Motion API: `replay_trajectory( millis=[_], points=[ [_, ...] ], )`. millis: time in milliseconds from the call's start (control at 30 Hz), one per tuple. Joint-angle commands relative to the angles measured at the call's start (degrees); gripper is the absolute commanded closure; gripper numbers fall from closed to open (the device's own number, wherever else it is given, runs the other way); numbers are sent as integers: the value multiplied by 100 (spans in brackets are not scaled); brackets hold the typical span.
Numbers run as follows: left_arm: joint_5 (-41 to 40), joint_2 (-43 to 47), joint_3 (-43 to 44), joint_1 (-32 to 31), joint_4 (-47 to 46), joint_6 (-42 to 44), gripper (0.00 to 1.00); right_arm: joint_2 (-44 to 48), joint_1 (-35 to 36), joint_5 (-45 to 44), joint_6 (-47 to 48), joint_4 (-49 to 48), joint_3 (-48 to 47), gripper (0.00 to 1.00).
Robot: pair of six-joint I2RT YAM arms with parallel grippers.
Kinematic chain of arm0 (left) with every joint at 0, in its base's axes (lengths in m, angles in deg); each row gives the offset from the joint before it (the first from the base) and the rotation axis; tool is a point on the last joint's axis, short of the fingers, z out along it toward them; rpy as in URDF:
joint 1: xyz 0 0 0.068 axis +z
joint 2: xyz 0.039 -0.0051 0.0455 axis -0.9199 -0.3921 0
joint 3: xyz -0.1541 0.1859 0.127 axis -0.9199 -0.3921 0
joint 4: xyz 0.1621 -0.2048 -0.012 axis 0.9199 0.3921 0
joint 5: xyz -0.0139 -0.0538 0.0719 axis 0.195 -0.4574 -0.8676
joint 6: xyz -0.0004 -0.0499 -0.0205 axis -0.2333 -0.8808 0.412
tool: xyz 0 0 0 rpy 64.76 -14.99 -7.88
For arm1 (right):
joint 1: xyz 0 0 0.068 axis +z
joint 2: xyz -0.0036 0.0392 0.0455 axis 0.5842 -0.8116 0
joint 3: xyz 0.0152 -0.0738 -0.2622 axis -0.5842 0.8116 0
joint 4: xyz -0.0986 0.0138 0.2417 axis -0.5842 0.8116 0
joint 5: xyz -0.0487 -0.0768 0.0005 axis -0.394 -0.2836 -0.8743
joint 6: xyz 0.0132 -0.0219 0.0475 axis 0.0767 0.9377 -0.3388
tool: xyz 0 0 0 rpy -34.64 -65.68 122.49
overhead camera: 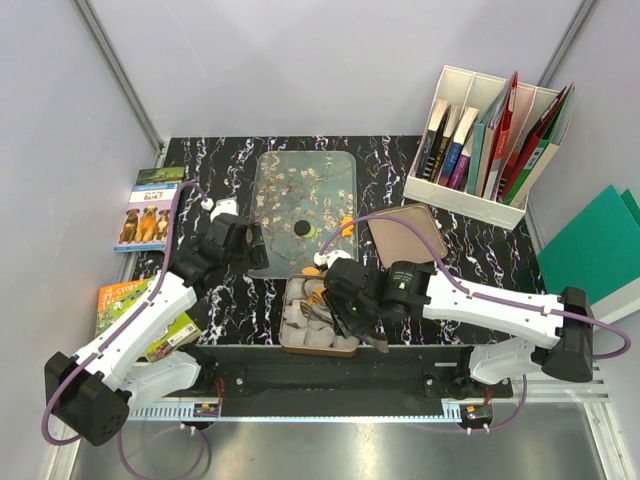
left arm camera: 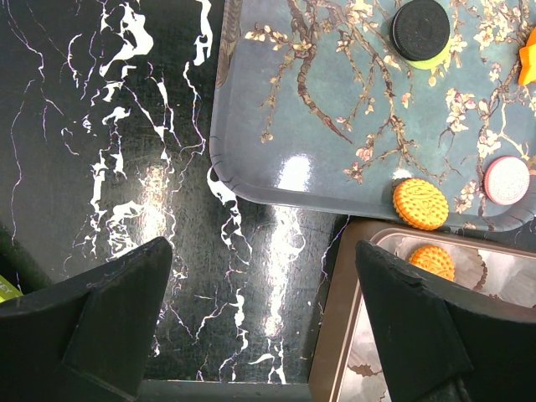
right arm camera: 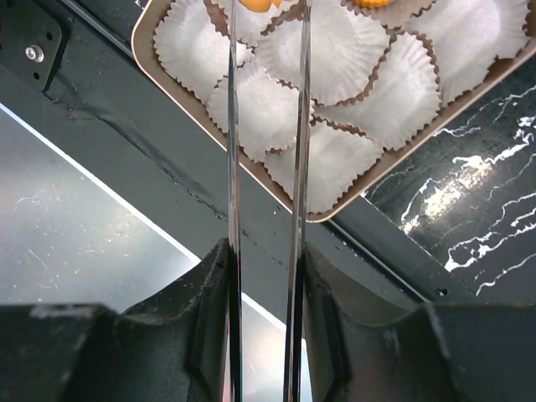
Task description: Pack the cookies
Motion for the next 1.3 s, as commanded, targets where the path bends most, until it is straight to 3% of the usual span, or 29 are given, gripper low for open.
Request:
replay_trajectory(
  millis=[0, 67, 133, 200, 367, 467, 600, 867, 1033, 1267],
  points=[
    [-79, 16, -15, -17, -140, 8, 6, -144, 87, 170, 0, -310, -277, 92],
    [-88, 16, -23, -17, -149, 8, 6, -197, 104, 188, 18, -310, -303, 86],
    [-88, 34, -23, -26, -140, 8, 6, -250, 113, 223, 18, -327, -312, 74],
    [-88, 34, -32, -26, -140, 8, 6, -276, 122, 250, 27, -362, -321, 70],
    [-88, 34, -23, -17, -140, -1, 6, -320, 122, 268, 53, -415, -364, 41],
    [-88, 51, -32, -26, -140, -1, 6, -285, 122, 232, 35, -494, -373, 32],
    [-97, 69, -41, -25, -149, -1, 6, -259, 122, 154, 9, -495, -391, 30],
    [-79, 78, -41, -26, -140, -19, 6, 127, -185, -1182, -70, 120, -707, 30],
    [-44, 43, -23, -25, -140, -19, 6, 251, -1492, -963, 210, 104, -655, 33],
    [0, 52, -15, -17, -140, -1, 6, -485, -2654, -673, 720, -344, -769, 34]
  ],
)
